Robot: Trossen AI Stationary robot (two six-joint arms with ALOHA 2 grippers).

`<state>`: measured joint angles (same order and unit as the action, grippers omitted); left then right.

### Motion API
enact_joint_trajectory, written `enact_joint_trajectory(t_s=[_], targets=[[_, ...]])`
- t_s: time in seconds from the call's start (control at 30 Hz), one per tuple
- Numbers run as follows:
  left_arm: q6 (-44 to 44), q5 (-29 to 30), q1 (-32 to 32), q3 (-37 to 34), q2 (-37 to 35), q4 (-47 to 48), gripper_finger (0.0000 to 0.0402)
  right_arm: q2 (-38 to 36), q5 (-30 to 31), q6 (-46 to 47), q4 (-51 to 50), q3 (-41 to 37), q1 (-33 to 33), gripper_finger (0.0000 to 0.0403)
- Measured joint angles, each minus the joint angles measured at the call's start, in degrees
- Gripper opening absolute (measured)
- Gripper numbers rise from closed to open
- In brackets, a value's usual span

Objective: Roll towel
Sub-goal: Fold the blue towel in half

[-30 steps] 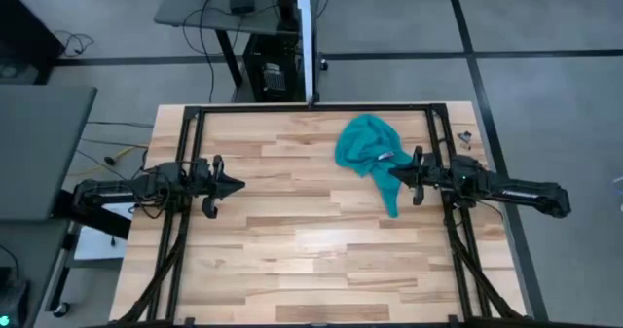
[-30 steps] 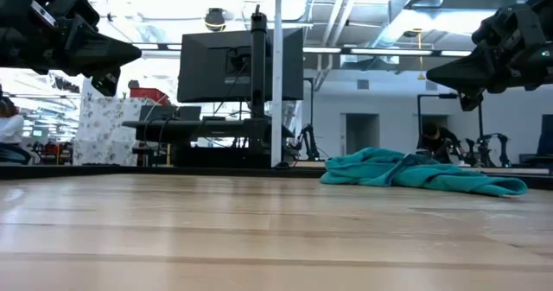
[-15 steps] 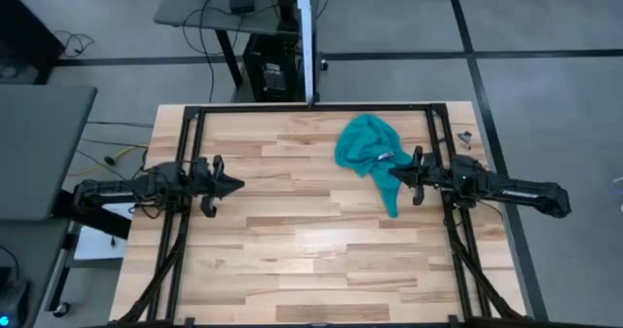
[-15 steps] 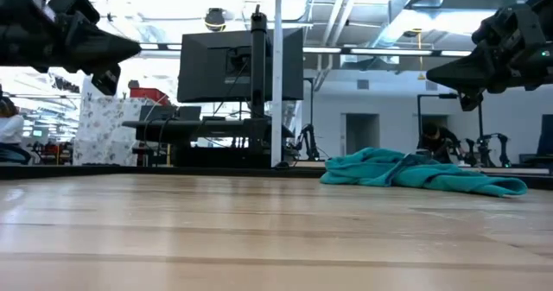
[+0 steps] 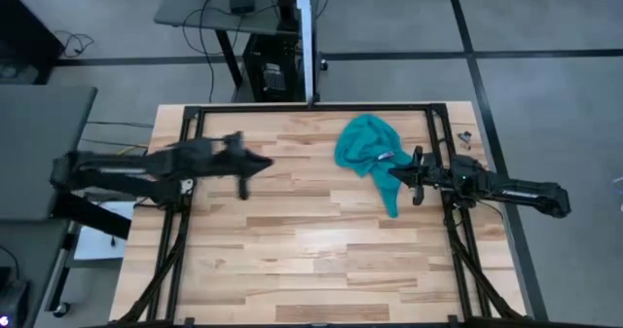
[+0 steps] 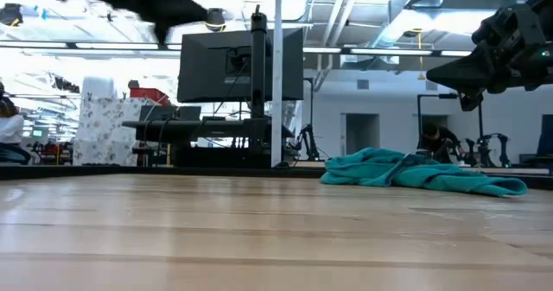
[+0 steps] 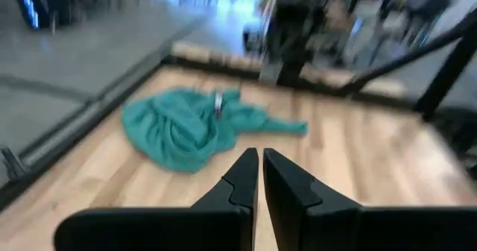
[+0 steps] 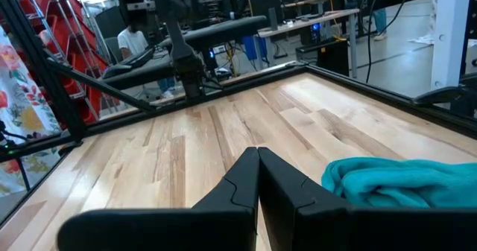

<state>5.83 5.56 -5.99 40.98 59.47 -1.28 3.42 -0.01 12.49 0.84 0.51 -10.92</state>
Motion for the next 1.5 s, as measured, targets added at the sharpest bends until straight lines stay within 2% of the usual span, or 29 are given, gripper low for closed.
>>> enact_joint_trajectory(t_s=[0.2, 0.4, 0.57, 0.7, 0.8, 0.93, 1.23, 1.33, 1.43, 1.5], targets=[[-7.0, -0.9, -1.7, 18.7, 25.4, 3.3, 0.0006, 0.0, 0.0, 0.0, 0.0, 0.0, 0.0, 0.0], [-7.9, -0.9, -1.6, 37.5, 44.4, 4.8, 0.002, 0.0, 0.0, 0.0, 0.0, 0.0, 0.0, 0.0], [-8.4, 0.0, -1.5, 54.0, 57.8, 19.7, 0.0072, 0.0, 0.0, 0.0, 0.0, 0.0, 0.0, 0.0], [-11.6, 2.4, -1.5, 64.4, 66.3, 30.2, 0.0113, 0.0, 0.0, 0.0, 0.0, 0.0, 0.0, 0.0], [-14.8, 4.4, -1.5, 69.3, 70.9, 35.6, 0.0126, 0.0, 0.0, 0.0, 0.0, 0.0, 0.0, 0.0], [-15.7, 7.1, -1.3, 72.7, 74.8, 35.3, 0.0126, 0.0, 0.0, 0.0, 0.0, 0.0, 0.0, 0.0], [-18.5, 12.6, -1.6, 74.7, 76.7, 33.5, 0.0125, 0.0, 0.0, 0.0, 0.0, 0.0, 0.0, 0.0], [-18.6, 12.2, -2.7, 74.7, 76.6, 33.5, 0.0125, 0.0, 0.0, 0.0, 0.0, 0.0, 0.0, 0.0], [-18.7, 7.9, -3.4, 74.7, 76.6, 34.5, 0.0125, 0.0, 0.0, 0.0, 0.0, 0.0, 0.0, 0.0], [-18.7, 7.6, -3.1, 74.4, 76.6, 34.0, 0.0125, 0.0, 0.0, 0.0, 0.0, 0.0, 0.0, 0.0]])
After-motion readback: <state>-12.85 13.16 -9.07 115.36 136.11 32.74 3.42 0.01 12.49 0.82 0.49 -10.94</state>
